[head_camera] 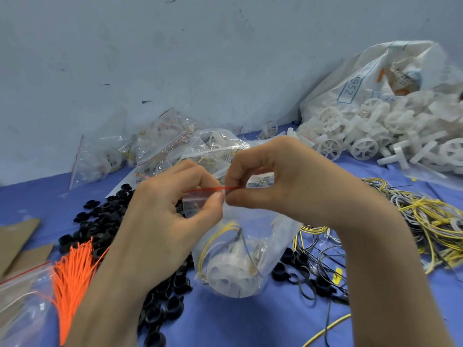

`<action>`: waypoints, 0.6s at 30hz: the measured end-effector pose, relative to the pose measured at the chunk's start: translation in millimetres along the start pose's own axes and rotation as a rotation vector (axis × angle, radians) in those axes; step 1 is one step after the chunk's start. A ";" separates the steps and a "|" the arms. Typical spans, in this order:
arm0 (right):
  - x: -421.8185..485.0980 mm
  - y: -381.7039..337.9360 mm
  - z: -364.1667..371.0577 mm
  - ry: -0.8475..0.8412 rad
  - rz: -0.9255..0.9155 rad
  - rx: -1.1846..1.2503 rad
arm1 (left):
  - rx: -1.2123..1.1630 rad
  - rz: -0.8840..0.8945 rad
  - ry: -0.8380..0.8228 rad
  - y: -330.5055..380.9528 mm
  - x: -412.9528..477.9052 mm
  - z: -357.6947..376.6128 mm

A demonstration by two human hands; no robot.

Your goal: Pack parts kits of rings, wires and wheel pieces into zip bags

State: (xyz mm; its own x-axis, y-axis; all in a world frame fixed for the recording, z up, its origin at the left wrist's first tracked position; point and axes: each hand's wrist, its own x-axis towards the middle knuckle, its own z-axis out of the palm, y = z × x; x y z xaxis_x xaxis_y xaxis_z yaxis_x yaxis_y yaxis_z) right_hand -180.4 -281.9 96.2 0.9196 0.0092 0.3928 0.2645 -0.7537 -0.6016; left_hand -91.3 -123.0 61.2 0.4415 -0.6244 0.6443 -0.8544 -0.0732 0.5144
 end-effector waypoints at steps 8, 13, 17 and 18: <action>-3.7 3.1 -5.0 -0.016 0.042 -0.004 | -0.041 -0.041 -0.032 -2.3 -0.3 0.7; -4.2 5.6 -5.4 -0.020 0.068 -0.019 | -0.023 -0.013 0.007 -4.2 -0.9 0.9; -6.8 5.0 -8.5 -0.023 0.051 -0.051 | -0.030 -0.011 -0.019 -2.8 -1.6 -2.6; -6.2 4.4 -7.8 -0.015 0.049 -0.059 | -0.002 0.009 -0.036 -1.5 -1.6 -3.4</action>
State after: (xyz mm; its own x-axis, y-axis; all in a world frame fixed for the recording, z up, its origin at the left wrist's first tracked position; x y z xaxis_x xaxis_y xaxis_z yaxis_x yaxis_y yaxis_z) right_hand -187.2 -290.4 96.5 0.9355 -0.0190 0.3527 0.2019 -0.7906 -0.5781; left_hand -89.7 -119.3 61.3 0.4236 -0.6528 0.6280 -0.8576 -0.0657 0.5101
